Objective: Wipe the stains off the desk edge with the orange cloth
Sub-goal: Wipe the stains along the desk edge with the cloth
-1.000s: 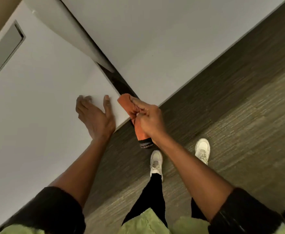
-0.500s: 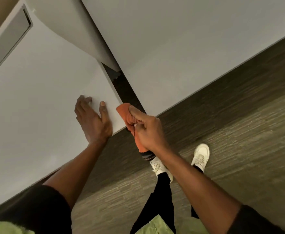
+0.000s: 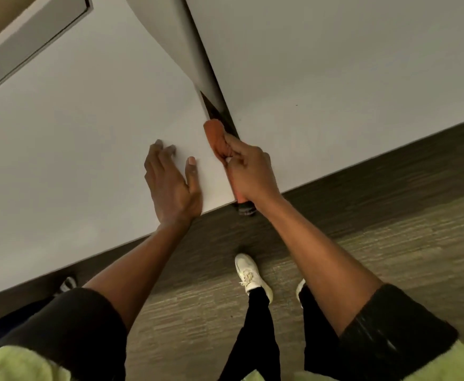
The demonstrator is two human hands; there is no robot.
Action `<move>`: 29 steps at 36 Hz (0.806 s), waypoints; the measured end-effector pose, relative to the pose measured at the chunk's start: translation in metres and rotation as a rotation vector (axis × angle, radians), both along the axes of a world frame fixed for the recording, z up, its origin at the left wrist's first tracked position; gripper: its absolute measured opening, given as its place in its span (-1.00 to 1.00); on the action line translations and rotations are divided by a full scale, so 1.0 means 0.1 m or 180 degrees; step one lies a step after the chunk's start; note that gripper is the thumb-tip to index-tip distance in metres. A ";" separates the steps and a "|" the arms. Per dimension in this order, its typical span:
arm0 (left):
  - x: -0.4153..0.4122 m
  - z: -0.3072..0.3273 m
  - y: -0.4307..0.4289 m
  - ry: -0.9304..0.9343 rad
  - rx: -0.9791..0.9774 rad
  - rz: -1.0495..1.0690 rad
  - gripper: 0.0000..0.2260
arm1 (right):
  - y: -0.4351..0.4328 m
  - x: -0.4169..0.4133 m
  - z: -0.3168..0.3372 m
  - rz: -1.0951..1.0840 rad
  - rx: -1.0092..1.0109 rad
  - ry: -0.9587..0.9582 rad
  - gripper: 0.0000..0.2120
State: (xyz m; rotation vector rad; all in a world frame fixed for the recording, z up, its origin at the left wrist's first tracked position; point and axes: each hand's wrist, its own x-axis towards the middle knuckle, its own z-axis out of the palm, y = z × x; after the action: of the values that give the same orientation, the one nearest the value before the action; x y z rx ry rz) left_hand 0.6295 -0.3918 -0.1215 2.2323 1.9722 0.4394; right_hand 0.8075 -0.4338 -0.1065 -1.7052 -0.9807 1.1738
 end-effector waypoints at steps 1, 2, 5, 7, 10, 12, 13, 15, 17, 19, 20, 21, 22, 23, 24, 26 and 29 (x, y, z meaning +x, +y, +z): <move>0.00 -0.01 0.00 0.0007 -0.0007 -0.0011 -0.56 | -0.20 -0.03 -0.02 -0.0020 -0.0019 0.0053 -0.47; 0.00 -0.01 0.01 0.0008 -0.0006 -0.0009 -0.55 | -0.40 -0.06 -0.03 -0.0034 -0.0045 0.0171 -0.46; 0.00 -0.01 0.01 0.0017 -0.0012 0.0009 -0.55 | -0.87 -0.15 -0.04 -0.0100 -0.0186 0.0440 -0.42; 0.01 0.00 0.01 0.0020 -0.0028 0.0000 -0.55 | -0.91 -0.15 -0.04 -0.0095 -0.0225 0.0388 -0.43; 0.02 0.02 -0.01 0.0032 -0.0067 0.0007 -0.54 | -0.59 -0.10 -0.01 -0.0043 -0.0041 0.0296 -0.46; 0.03 0.04 -0.01 0.0029 -0.0089 0.0032 -0.53 | -0.23 -0.05 0.03 0.0076 0.0109 -0.0133 -0.48; 0.03 0.05 0.00 0.0031 -0.0104 0.0038 -0.53 | -0.04 -0.03 0.04 0.0120 0.0172 -0.0306 -0.49; 0.04 0.07 0.00 0.0036 -0.0139 0.0042 -0.53 | 0.34 0.01 0.06 0.0212 0.0242 -0.0555 -0.50; 0.04 0.10 -0.01 0.0025 -0.0162 0.0028 -0.55 | 0.67 0.04 0.10 0.0286 0.0226 -0.0720 -0.48; 0.06 0.12 -0.02 0.0021 -0.0175 0.0015 -0.57 | 0.89 0.06 0.11 0.0331 0.0182 -0.0838 -0.46; 0.06 0.12 -0.02 0.0027 -0.0184 0.0015 -0.57 | 0.94 0.07 0.11 0.0345 0.0180 -0.0902 -0.46; 0.07 0.13 -0.02 0.0034 -0.0193 0.0014 -0.56 | 0.95 0.08 0.10 0.0355 0.0188 -0.0940 -0.46; 0.07 0.13 -0.02 0.0039 -0.0197 0.0010 -0.56 | 0.93 0.08 0.09 0.0356 0.0194 -0.0941 -0.46; 0.07 0.13 -0.02 0.0043 -0.0195 0.0006 -0.56 | 0.88 0.07 0.07 0.0342 0.0204 -0.0920 -0.47; 0.08 0.14 -0.02 0.0044 -0.0190 0.0005 -0.56 | 0.81 0.07 0.06 0.0325 0.0216 -0.0896 -0.47; 0.08 0.14 -0.02 0.0030 -0.0182 0.0015 -0.56 | 0.62 0.04 0.04 0.0300 0.0232 -0.0846 -0.47; 0.08 0.14 -0.03 0.0008 -0.0180 -0.0003 -0.56 | 0.20 -0.03 0.04 0.0257 0.0304 -0.0819 -0.46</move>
State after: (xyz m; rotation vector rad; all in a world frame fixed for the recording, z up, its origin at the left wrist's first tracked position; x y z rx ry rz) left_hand 0.6379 -0.3949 -0.1074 2.2008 1.9596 0.3760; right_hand 0.8047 -0.4136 -0.1020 -1.7831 -1.2518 0.9565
